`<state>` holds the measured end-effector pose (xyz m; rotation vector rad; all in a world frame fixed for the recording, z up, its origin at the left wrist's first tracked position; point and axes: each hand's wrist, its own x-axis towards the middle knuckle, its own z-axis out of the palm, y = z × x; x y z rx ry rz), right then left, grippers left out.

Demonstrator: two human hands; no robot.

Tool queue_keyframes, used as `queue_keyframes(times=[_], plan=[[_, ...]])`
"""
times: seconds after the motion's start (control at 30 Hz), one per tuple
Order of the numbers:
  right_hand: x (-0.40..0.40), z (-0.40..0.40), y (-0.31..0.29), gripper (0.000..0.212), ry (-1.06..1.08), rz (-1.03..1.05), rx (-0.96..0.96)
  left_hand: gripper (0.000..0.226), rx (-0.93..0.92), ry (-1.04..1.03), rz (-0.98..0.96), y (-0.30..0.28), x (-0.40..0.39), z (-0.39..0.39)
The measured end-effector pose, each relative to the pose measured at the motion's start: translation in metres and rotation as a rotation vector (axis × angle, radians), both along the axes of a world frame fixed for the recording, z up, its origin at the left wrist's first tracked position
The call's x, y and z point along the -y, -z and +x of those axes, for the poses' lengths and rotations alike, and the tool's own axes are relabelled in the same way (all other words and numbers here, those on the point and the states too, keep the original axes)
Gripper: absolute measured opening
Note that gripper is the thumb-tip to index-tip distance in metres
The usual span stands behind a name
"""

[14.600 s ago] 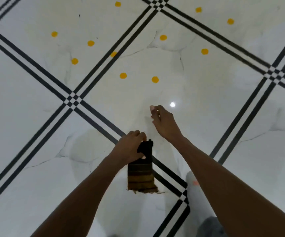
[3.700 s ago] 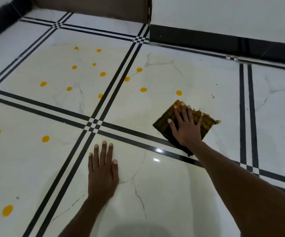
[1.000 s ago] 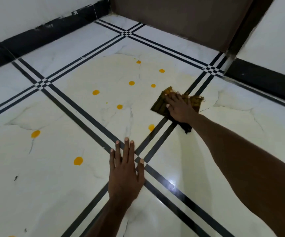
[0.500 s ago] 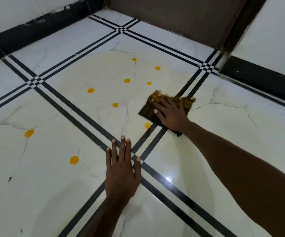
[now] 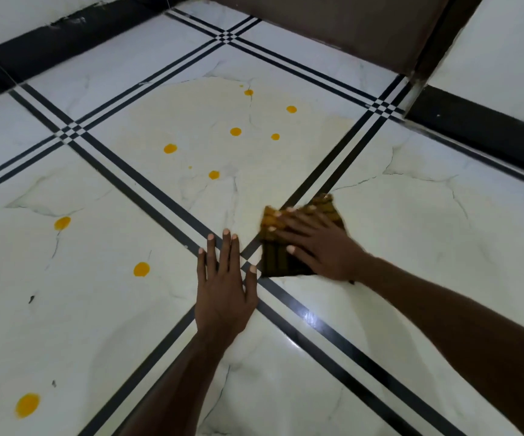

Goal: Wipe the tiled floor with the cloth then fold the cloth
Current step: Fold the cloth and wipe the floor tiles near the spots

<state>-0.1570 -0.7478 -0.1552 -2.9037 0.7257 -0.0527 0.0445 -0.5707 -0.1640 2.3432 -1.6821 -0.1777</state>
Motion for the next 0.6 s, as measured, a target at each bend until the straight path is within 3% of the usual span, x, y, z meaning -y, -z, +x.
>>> queue_keyframes(times=[0.1, 0.2, 0.37, 0.5, 0.6], plan=[[0.048, -0.026, 0.0, 0.054, 0.419, -0.043, 0.033, 0.07, -0.015, -0.001, -0.022, 0.0, 0.0, -0.002], [0.068, 0.027, -0.006, 0.058, 0.747, 0.064, -0.013, 0.067, -0.012, 0.004, -0.029, 0.0, 0.001, -0.001], [-0.003, 0.101, -0.003, 0.057, 0.297, -0.017, -0.003, 0.066, -0.042, -0.013, -0.037, 0.003, 0.002, 0.001], [-0.076, 0.032, -0.005, 0.055, 0.08, -0.044, -0.004, 0.067, -0.044, -0.006, -0.05, -0.003, 0.001, -0.001], [-0.068, -0.051, -0.009, 0.056, -0.12, -0.046, -0.085, 0.072, -0.063, -0.007, -0.057, -0.007, -0.001, -0.001]])
